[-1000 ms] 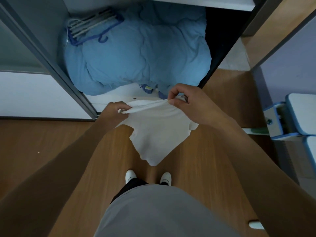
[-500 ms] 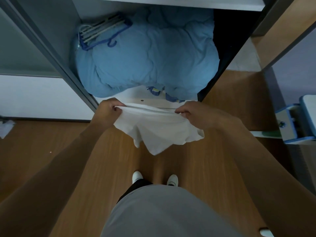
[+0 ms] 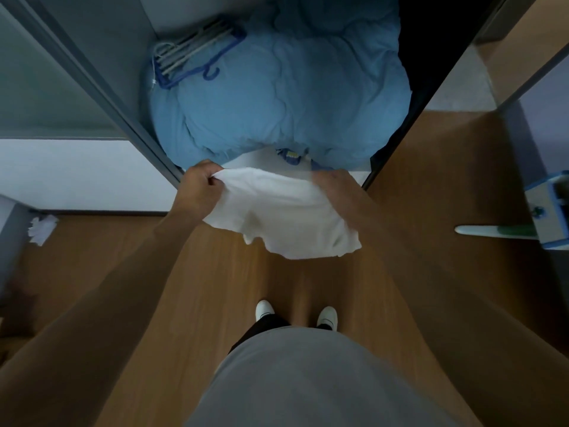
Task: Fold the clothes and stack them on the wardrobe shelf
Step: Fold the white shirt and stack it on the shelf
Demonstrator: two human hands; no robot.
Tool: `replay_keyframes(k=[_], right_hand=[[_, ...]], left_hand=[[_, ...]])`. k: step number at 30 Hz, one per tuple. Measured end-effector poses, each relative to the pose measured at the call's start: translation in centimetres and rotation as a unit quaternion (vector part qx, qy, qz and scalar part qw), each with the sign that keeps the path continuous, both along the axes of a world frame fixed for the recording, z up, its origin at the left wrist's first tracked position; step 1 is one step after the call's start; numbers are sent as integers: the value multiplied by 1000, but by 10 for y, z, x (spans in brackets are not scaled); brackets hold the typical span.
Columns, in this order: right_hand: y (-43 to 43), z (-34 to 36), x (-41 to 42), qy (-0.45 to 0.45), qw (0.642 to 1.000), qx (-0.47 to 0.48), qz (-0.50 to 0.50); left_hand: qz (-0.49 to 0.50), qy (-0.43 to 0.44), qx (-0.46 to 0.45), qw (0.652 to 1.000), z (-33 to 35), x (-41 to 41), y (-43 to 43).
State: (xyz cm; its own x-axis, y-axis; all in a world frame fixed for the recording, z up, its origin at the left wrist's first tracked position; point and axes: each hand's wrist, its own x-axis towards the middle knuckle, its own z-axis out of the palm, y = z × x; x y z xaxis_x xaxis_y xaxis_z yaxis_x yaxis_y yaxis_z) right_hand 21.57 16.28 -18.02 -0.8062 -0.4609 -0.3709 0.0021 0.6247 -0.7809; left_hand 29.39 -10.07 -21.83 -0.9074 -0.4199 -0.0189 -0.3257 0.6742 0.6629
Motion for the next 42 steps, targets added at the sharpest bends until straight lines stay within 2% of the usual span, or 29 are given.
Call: replay_keyframes(k=[2,4,6,11,14,21,25,28,32,35,39,42], right_hand=[[0,6,-2,-46,996,25,71],[-1,7,-6,-34,974,129,181],[-1,4,-14,-12,954,183,238],[8,0,-30,-10,945,207,253],[13,-3,-31,-5,949,213,232],[18,-15,-24,-15,962,187,198],[17,-17,-20,-47,978,99,179],[11,-17,-18,-18,988,37,148],[5,-13,-22,31,998,-16,53],[7,2,-30,33,998,-57,-7],[5,31,-36,38,998,-51,23],[7,53,-41,18,993,-20,111]], left_hand=[[-13,-13,-12,1000,2,3,-1],[-40,-12,-19,999,5,6,0],[-83,7,-17,996,8,7,4],[-114,16,-5,993,10,4,14],[-104,26,46,993,16,0,22],[-120,69,134,981,50,-16,49],[-121,81,134,980,63,-21,53],[-131,90,138,978,71,-23,53],[-123,93,125,980,77,-26,43],[-120,81,100,984,76,-26,30],[-130,64,53,988,69,-22,21],[-115,52,66,990,65,-21,19]])
